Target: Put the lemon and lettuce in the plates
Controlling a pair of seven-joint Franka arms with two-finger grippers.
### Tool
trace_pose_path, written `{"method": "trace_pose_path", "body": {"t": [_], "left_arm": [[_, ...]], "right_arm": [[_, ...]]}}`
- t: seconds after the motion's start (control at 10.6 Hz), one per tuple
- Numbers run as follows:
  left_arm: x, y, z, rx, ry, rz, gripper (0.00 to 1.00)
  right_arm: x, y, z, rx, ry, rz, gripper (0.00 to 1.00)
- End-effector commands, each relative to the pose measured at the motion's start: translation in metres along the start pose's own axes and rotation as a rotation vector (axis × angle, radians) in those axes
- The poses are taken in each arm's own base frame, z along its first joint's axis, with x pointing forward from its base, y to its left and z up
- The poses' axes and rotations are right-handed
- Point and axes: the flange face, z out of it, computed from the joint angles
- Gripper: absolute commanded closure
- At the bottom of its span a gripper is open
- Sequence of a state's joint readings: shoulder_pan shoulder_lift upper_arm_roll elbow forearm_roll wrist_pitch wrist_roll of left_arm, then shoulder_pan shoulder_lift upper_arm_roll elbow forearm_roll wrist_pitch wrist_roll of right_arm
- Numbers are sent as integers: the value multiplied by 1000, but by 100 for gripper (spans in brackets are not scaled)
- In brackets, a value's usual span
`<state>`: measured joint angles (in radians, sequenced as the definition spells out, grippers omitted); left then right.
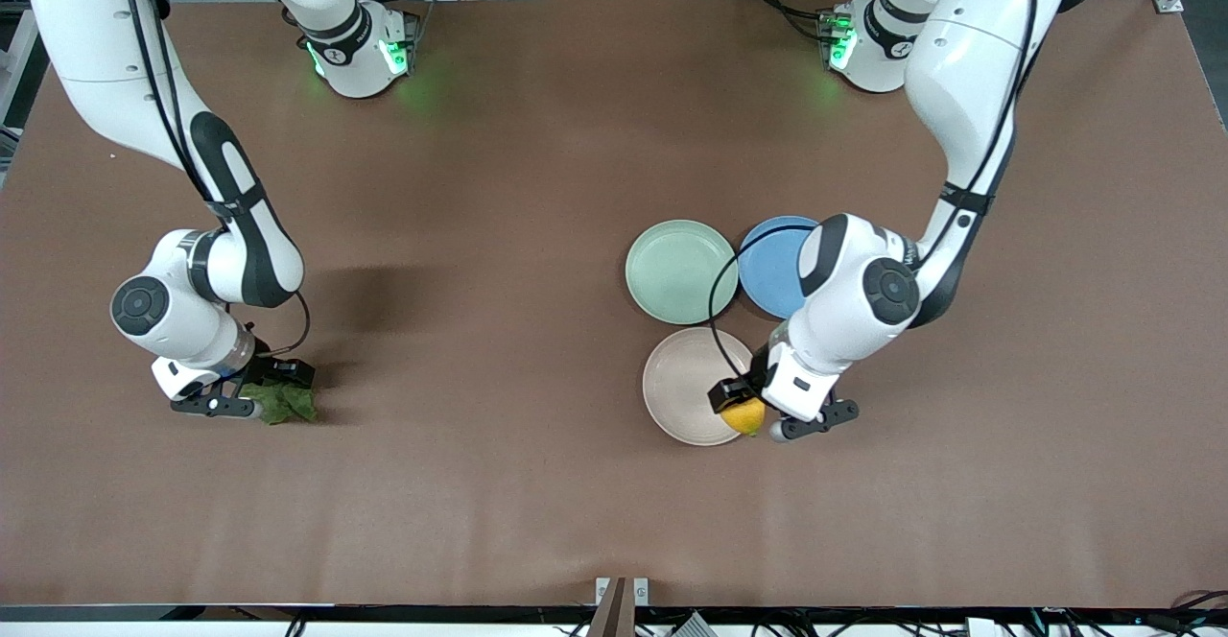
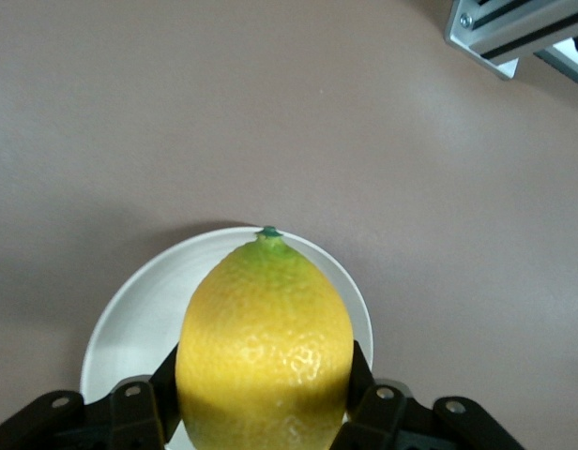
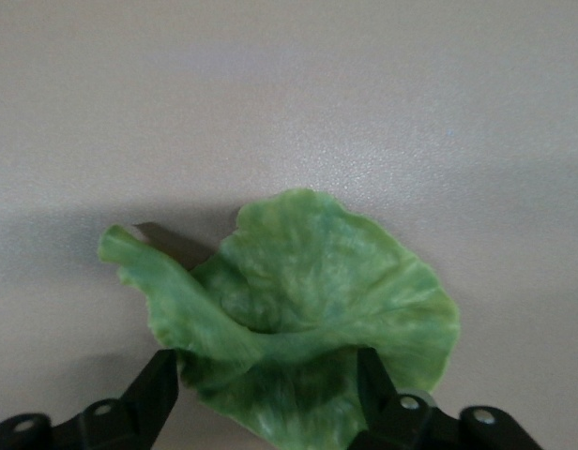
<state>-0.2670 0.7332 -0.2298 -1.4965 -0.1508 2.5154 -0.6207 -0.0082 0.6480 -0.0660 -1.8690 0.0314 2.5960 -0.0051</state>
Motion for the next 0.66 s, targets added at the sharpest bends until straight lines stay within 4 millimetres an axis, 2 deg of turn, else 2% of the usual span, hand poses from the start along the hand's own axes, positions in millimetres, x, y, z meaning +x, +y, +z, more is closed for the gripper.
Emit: {"method": "trace_pose_path", "body": {"t": [0.0,0.19,0.28,0.38,0.57], "left_arm": [[-10,9,8,-11,-2,-11,72],[-17,4,17,7,-19,-4,64],[-21,0,22,20,-26,5,14],[-26,-1,26,33,-33,13,0],[-25,-1,25,35,-30,17,0]], "right_arm": [[5,0,3,15,19,12,54],[5,-1,3,15,17,6,99],[7,-2,1,16,20,1,100],[7,-3,-1,16,17,-1,100],[12,-6,-16,19,30,-2,100]]}}
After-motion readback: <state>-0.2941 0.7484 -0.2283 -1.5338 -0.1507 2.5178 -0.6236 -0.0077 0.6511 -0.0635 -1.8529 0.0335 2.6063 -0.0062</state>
